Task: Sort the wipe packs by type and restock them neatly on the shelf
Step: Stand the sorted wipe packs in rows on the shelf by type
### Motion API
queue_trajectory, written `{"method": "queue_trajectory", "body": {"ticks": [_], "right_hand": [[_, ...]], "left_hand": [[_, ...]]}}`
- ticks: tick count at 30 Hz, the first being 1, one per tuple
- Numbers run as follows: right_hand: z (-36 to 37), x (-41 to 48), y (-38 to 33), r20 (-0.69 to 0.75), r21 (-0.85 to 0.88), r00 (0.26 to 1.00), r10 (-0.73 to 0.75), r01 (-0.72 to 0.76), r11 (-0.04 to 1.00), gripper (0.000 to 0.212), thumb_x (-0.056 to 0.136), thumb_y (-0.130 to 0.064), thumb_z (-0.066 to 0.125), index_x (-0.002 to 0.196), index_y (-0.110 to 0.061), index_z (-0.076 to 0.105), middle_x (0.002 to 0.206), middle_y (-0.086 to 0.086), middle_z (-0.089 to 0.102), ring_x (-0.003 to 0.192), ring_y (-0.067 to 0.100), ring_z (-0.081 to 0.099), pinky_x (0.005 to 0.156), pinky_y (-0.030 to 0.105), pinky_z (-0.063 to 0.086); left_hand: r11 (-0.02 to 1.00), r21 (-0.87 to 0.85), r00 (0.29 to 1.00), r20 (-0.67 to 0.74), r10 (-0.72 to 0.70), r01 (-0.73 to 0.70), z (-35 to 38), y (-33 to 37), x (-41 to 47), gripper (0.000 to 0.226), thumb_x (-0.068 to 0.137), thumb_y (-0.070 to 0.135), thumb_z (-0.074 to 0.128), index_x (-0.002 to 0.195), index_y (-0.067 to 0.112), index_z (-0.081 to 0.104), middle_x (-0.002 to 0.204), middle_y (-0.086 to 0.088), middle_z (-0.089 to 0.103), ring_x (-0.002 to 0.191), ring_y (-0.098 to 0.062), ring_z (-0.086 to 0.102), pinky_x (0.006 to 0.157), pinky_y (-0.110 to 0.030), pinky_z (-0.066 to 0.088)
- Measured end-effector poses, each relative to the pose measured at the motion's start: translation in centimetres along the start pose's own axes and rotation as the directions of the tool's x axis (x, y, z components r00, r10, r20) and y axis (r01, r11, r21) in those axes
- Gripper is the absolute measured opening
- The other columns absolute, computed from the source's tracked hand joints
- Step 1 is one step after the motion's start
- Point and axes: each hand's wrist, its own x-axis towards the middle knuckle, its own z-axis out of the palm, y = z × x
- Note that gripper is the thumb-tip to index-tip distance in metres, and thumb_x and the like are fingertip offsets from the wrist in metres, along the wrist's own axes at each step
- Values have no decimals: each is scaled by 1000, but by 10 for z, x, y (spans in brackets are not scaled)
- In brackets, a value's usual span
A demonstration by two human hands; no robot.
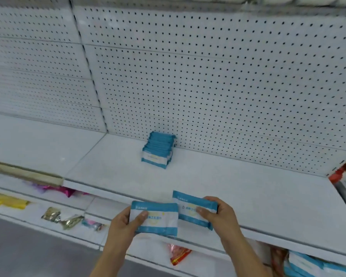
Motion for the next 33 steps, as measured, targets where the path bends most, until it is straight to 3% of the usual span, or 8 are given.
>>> {"method": "queue_trajectory", "body": {"ticks": [4,10,16,19,22,26,30,33], "right_hand": [[35,62,-14,33,-16,998,-48,49,999,24,80,1,77,97,-13,70,93,1,74,79,13,69,63,19,54],[78,150,-23,55,-153,994,-96,104,983,21,76,-4,82,87,-19,71,84,-5,74,77,14,68,68,25,55],[128,211,-9,91,-245,986,-140,158,957,26,75,-3,83,87,-23,72,91,-5,72,82,8,66,68,12,49],[149,232,4,-16,-289,986,-166,154,945,31,74,-1,83,85,-26,70,95,-3,66,85,-1,63,73,6,46],[169,244,10,-119,-348,971,-208,155,924,35,77,-1,81,85,-31,67,95,-3,63,88,4,63,78,5,45],[193,254,16,-265,-328,947,-184,91,940,33,81,-5,78,90,-30,58,94,-7,64,88,3,61,81,21,53],[208,253,16,-396,-358,902,-170,18,934,41,79,-12,81,99,-29,50,97,-8,59,86,2,59,71,13,49],[216,247,15,-502,-310,859,-105,-65,949,60,72,-20,88,114,-26,46,104,-6,56,93,9,59,80,25,53]], "left_hand": [[999,14,999,-35,-32,33,-10,18,49,16,87,9,73,103,6,71,95,-16,77,90,-35,73,83,-45,59],[999,48,994,-106,-8,13,-16,51,117,11,87,1,71,96,7,72,80,-9,77,66,-15,73,54,-23,56],[989,147,998,-54,-22,29,-31,52,183,12,87,4,73,98,9,73,88,-7,78,78,-17,74,60,-19,55],[973,228,999,23,-33,27,-40,51,222,14,86,4,74,100,8,73,92,-9,78,77,-13,74,62,-19,56],[965,262,991,128,-35,0,-54,56,259,18,85,1,74,101,9,73,92,-6,78,81,-15,75,65,-20,56],[950,311,969,220,-111,38,-75,54,309,22,82,5,78,102,12,73,94,-4,78,88,-20,74,75,-29,59],[951,303,949,279,-147,58,-83,50,333,26,75,-1,82,96,8,70,86,-3,78,76,-12,72,66,-20,56],[945,325,924,353,-147,27,-79,49,341,26,72,-5,83,92,4,70,80,0,77,70,-7,69,65,-18,55]]}}
